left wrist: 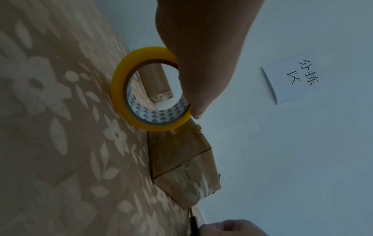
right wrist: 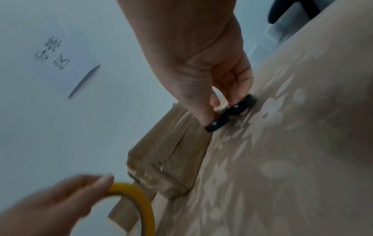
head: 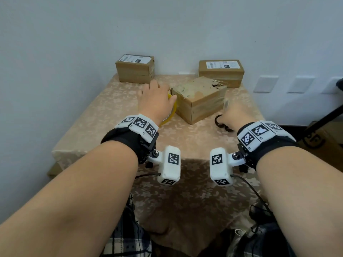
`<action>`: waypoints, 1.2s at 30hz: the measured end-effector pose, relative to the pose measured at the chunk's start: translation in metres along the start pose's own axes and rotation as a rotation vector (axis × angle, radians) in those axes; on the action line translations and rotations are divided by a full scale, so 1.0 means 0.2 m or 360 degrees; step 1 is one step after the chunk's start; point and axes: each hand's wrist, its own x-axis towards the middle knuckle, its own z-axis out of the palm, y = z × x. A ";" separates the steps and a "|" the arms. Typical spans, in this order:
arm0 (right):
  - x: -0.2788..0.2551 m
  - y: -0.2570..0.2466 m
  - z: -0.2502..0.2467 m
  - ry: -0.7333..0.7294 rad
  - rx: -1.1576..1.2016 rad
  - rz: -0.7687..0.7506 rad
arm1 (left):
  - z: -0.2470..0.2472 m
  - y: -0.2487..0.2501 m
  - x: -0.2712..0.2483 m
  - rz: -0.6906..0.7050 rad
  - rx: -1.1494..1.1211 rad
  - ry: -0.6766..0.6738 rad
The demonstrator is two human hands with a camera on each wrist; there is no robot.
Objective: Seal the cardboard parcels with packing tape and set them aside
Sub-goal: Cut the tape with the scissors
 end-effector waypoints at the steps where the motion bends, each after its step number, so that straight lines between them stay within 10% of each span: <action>1: 0.00 0.02 -0.02 0.0047 0.0080 0.0027 | 0.00 0.00 0.00 0.0003 -0.0007 -0.0005; 8: -0.03 0.02 -0.15 0.0581 0.0839 0.0080 | -0.03 -0.04 0.01 0.0039 -0.0098 -0.0076; 16: -0.05 -0.27 -0.13 0.0257 0.0792 -0.0527 | -0.06 -0.12 0.04 0.0100 -0.0321 -0.0152; 36: 0.08 -0.51 -0.01 0.0284 0.0227 -0.0469 | -0.14 -0.27 0.03 0.0266 -0.0479 -0.0253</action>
